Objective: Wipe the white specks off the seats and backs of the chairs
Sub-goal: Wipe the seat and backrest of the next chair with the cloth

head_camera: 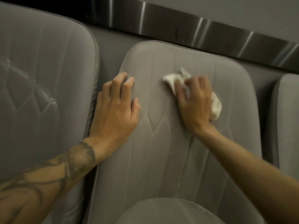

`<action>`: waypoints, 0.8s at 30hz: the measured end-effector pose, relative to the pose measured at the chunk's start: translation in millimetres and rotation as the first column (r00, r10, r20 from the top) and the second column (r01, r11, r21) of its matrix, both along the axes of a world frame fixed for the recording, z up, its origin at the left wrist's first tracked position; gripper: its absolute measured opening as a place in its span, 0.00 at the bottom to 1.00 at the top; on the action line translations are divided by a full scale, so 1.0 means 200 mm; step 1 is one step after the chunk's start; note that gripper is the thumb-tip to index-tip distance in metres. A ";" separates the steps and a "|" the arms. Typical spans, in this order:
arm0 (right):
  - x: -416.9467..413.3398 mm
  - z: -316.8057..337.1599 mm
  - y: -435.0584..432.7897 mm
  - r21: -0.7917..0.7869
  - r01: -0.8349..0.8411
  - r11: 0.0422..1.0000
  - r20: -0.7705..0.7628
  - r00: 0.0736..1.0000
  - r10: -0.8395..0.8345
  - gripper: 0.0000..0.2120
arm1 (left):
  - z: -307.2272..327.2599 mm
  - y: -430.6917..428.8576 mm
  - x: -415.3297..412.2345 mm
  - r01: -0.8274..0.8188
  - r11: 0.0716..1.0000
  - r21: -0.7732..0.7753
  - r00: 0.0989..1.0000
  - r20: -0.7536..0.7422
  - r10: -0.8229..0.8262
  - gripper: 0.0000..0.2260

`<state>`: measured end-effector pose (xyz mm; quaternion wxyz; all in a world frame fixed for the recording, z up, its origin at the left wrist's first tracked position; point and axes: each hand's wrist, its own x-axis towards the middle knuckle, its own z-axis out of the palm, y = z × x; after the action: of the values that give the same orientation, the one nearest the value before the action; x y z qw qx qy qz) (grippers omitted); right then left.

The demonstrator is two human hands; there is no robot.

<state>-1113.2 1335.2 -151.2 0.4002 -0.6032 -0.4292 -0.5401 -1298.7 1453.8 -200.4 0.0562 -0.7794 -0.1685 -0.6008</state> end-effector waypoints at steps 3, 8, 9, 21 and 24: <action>0.02 0.32 0.08 0.136 0.020 0.990 -0.085 0.996 -0.008 0.18 | 0.00 0.01 0.00 0.004 1.000 0.006 1.000 0.011 -0.004 0.22; -0.10 0.03 0.10 -0.001 0.013 1.000 0.021 1.000 -0.013 0.14 | 0.00 0.01 0.00 -0.007 1.000 0.008 1.000 0.002 0.007 0.22; -0.12 -0.07 0.07 -0.084 -0.016 0.996 0.066 0.998 0.021 0.14 | 0.00 0.01 0.00 -0.005 1.000 0.009 1.000 0.006 0.005 0.22; -0.09 -0.02 0.10 -0.016 -0.004 1.000 0.071 0.997 0.006 0.14 | 0.00 0.00 0.01 -0.022 1.000 0.007 1.000 -0.004 0.022 0.21; -0.17 -0.58 -0.04 -0.313 -0.137 0.940 0.119 0.976 0.181 0.07 | -0.01 0.00 0.00 -0.032 0.999 0.007 0.999 -0.004 0.032 0.21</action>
<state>-1146.4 1327.8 -267.6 0.3130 -0.5795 -0.5824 -0.4765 -1297.9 1454.2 -201.7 0.0688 -0.7777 -0.1789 -0.5987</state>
